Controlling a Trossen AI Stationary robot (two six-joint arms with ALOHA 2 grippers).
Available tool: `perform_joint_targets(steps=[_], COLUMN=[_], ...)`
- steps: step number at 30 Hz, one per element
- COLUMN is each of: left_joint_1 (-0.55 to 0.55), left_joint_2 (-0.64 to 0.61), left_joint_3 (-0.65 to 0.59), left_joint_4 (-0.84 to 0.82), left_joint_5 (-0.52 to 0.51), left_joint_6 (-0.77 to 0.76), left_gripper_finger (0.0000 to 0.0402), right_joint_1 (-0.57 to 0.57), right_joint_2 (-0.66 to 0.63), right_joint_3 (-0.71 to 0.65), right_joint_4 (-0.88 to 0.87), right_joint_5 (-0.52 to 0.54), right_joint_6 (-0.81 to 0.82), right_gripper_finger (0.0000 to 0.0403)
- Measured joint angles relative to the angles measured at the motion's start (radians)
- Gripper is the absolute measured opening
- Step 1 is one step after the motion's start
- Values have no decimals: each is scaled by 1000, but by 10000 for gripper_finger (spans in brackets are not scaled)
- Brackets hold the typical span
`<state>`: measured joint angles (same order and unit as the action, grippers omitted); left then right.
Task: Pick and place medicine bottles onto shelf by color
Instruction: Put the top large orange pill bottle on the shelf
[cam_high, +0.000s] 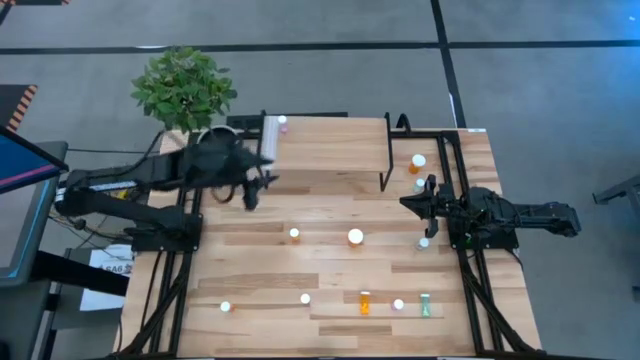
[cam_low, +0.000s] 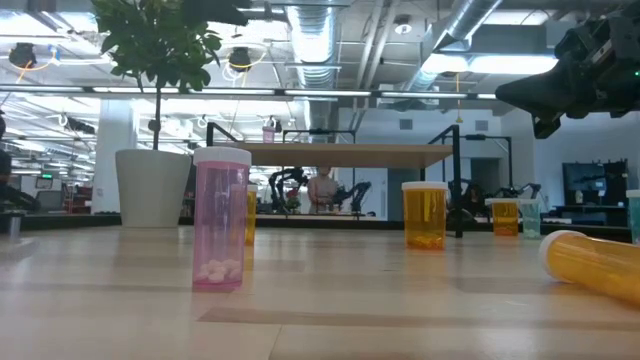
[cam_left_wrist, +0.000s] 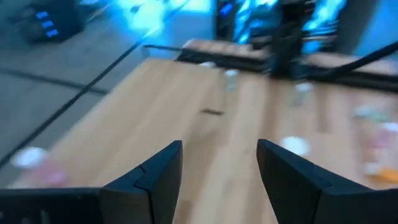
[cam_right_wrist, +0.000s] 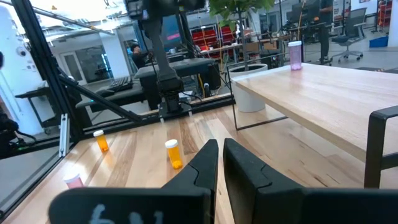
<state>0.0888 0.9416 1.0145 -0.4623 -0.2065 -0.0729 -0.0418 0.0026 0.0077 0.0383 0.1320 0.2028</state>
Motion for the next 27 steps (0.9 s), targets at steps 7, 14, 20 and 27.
perform_joint_targets(steps=[7, 14, 20, 27], left_joint_1=[-134, -199, -208, -208], left_joint_2=[-227, -301, -291, -285], left_joint_3=[-348, -544, -579, -579], left_joint_4=[309, 481, 536, 607], left_joint_5=[17, 15, -17, -18], left_joint_6=[-103, -148, -147, -66], left_gripper_finger=[194, 194, 194, 194], right_joint_1=[0, 0, 0, 0], right_joint_2=[0, 0, 0, 0], right_joint_3=[0, 0, 0, 0], right_joint_4=[0, 0, 0, 0], right_joint_5=[0, 0, 0, 0], right_joint_6=[0, 0, 0, 0], right_gripper_finger=[52, 52, 52, 52])
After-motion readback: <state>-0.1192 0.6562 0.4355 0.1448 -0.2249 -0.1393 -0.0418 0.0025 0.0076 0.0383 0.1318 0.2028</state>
